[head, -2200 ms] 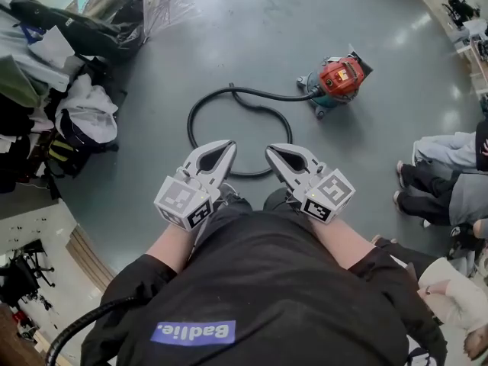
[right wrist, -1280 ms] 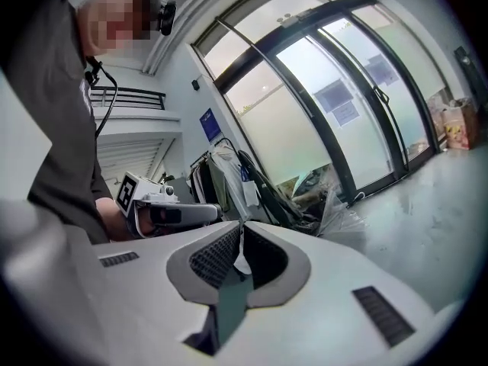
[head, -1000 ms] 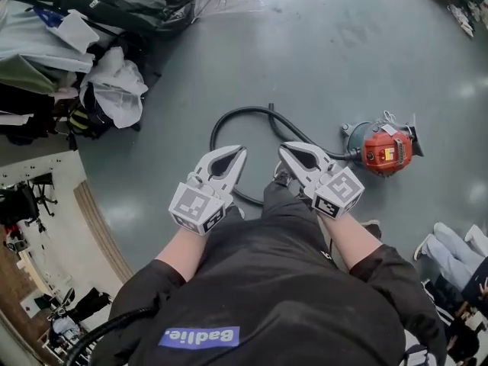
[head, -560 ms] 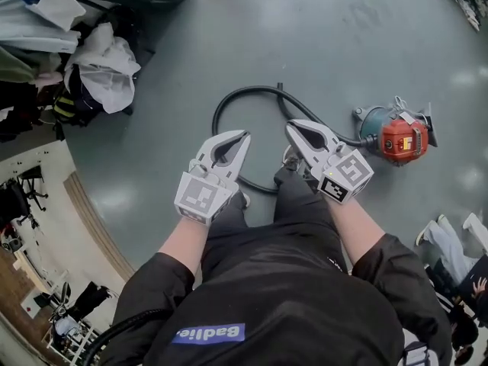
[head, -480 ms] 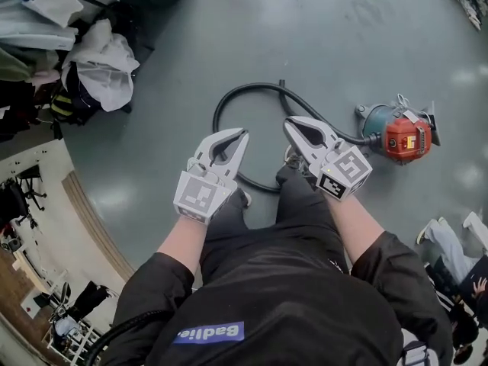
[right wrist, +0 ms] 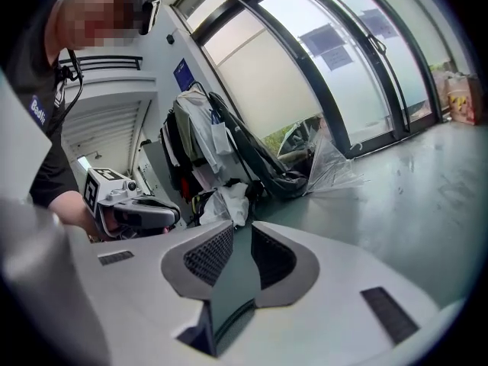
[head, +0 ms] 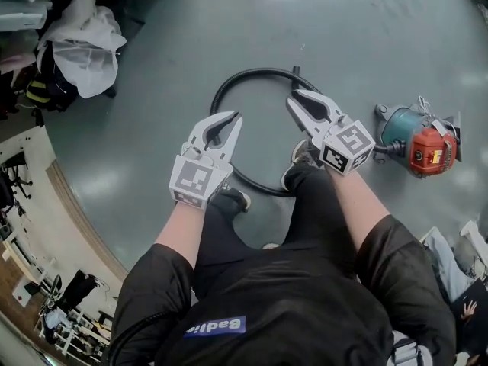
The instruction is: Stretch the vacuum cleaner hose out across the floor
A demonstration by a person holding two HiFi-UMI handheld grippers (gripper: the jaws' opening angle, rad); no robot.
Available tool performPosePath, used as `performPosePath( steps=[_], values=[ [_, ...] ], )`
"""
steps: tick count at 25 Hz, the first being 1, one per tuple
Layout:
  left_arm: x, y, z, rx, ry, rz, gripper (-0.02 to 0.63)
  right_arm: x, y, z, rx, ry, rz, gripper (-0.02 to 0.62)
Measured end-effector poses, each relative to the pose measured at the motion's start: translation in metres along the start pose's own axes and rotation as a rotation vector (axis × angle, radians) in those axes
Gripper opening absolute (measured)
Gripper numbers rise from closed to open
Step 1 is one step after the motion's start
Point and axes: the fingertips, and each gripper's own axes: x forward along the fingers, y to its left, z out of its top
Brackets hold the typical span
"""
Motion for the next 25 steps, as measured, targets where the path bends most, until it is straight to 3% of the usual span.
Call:
performPosePath(
  steps=[6, 11, 16, 20, 25],
  values=[
    [0.059, 0.042, -0.086, 0.022, 0.008, 0.012, 0.012, 0.065, -0.048, -0.075, -0.107, 0.048, 0.054, 0.077],
    [0.113, 0.071, -0.161, 0.058, 0.012, 0.003, 0.028, 0.107, -0.099, -0.152, -0.231, 0.154, 0.141, 0.137],
    [0.161, 0.092, -0.221, 0.107, 0.016, -0.006, 0.04, 0.141, -0.148, -0.22, -0.387, 0.274, 0.191, 0.144],
    [0.183, 0.115, -0.26, 0.104, 0.068, 0.031, 0.057, 0.162, -0.185, -0.277, -0.459, 0.404, 0.191, 0.15],
    [0.191, 0.134, -0.3, 0.133, 0.165, 0.094, 0.088, 0.198, -0.232, -0.338, -0.677, 0.591, 0.173, 0.182]
  ],
)
